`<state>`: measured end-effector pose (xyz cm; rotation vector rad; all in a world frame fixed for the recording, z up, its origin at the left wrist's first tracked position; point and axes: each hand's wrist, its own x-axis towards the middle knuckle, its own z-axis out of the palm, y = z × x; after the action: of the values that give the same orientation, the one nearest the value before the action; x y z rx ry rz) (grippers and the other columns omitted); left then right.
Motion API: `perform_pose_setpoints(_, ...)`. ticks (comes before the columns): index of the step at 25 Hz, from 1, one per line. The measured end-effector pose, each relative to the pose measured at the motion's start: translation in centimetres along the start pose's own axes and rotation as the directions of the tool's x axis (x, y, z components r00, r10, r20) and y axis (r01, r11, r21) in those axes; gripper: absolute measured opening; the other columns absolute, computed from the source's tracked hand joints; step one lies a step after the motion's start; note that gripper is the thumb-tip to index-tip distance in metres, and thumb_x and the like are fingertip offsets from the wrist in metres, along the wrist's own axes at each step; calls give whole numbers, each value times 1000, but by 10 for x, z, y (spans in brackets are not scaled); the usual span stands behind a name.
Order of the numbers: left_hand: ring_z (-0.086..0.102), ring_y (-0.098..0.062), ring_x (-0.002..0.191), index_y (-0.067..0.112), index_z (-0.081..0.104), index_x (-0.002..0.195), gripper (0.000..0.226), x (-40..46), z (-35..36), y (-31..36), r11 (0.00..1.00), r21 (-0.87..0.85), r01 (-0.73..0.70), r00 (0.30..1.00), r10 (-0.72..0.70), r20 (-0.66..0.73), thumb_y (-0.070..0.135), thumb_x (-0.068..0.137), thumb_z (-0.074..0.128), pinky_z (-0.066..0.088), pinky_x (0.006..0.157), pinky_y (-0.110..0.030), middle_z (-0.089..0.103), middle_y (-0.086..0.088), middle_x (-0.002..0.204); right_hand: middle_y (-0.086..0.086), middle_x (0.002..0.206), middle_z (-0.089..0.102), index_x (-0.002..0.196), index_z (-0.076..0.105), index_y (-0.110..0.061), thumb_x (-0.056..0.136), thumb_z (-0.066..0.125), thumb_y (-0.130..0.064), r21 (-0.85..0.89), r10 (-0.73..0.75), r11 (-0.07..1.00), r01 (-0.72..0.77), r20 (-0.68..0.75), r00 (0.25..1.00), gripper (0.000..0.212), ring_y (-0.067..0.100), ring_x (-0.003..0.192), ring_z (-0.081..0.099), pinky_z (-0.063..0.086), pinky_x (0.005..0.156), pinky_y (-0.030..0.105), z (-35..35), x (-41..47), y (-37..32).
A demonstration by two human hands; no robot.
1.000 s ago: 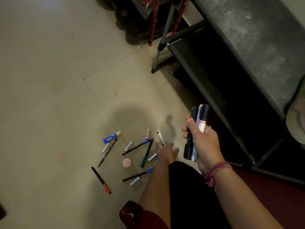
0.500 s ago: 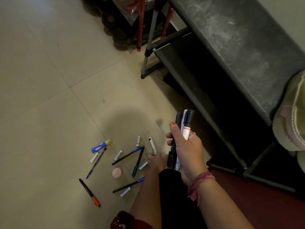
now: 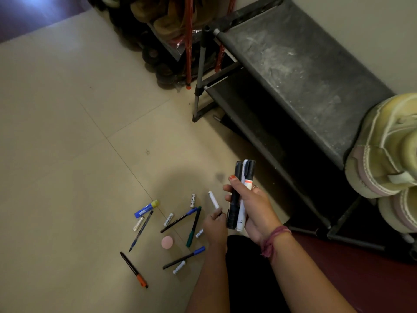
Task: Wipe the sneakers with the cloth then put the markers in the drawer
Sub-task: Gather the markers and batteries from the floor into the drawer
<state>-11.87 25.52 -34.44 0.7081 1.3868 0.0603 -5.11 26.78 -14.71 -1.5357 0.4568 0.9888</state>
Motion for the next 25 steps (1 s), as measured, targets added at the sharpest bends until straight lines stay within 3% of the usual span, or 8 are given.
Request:
perform_pose_setpoints(2, 64, -24, 83, -2, 59, 111, 28, -16, 0, 6, 994, -112, 11, 1000, -13, -18, 8, 85, 61, 52, 66, -28, 67, -21, 105, 5, 85, 71, 94, 63, -14, 90, 62, -19, 95, 29, 995, -34, 53, 998, 6, 14, 69, 63, 52, 58, 25, -7, -3, -5)
perform_pose_setpoints(5, 59, -19, 77, 7, 54, 113, 24, -49, -2, 22, 972, -228, 65, 998, -57, 41, 6, 89, 55, 48, 64, -28, 66, -15, 95, 9, 104, 71, 110, 62, -9, 92, 57, -13, 220, 11, 975, -37, 120, 993, 19, 20, 87, 66, 54, 74, 31, -23, -18, -14)
perform_pose_setpoints(7, 54, -18, 73, 6, 57, 99, 12, -67, -7, 32, 975, -207, 83, 995, -69, 74, 3, 91, 48, 47, 63, -26, 59, -13, 83, 10, 111, 70, 116, 60, -8, 93, 55, -11, 267, 9, 962, -52, 157, 988, 24, 21, 97, 67, 53, 83, 34, -27, -25, -15)
perform_pose_setpoints(9, 55, -21, 79, 6, 57, 88, 12, -95, -11, 50, 974, -211, 81, 990, -55, 130, 4, 91, 45, 49, 71, -29, 58, -17, 88, 10, 112, 70, 118, 60, -7, 93, 54, -11, 330, -22, 943, -39, 179, 984, 26, 21, 103, 66, 52, 89, 36, -37, -50, -22)
perform_pose_setpoints(11, 56, -23, 85, 5, 60, 90, 12, -115, -16, 63, 975, -216, 50, 983, -9, 186, 10, 91, 48, 49, 77, -34, 60, -17, 92, 10, 112, 70, 119, 60, -6, 93, 54, -10, 383, -52, 923, -27, 195, 979, 27, 20, 105, 66, 50, 94, 37, -43, -75, -25)
perform_pose_setpoints(14, 52, -23, 74, 5, 59, 84, 6, -161, -19, 87, 983, -181, -21, 957, 72, 282, 8, 86, 54, 45, 68, -34, 55, -13, 76, 13, 113, 69, 119, 59, -3, 93, 54, -8, 475, -100, 880, -8, 203, 974, 27, 21, 104, 67, 44, 102, 44, -54, -119, -27)
perform_pose_setpoints(18, 58, -19, 70, -2, 60, 102, 15, -230, -30, 115, 987, -157, -41, 889, 107, 445, 5, 89, 57, 49, 73, -33, 57, -11, 74, 17, 115, 67, 121, 57, -1, 92, 53, -4, 550, -164, 834, 33, 190, 968, 29, 23, 104, 67, 46, 100, 46, -79, -185, -29)
perform_pose_setpoints(25, 66, -16, 81, -5, 63, 114, 26, -358, -31, 132, 997, -5, -76, 728, 59, 683, 8, 92, 59, 58, 78, -28, 67, -12, 85, 18, 115, 67, 122, 53, 0, 92, 53, -4, 581, -303, 792, 187, 109, 947, 30, 22, 96, 69, 59, 70, 35, -146, -299, -29)
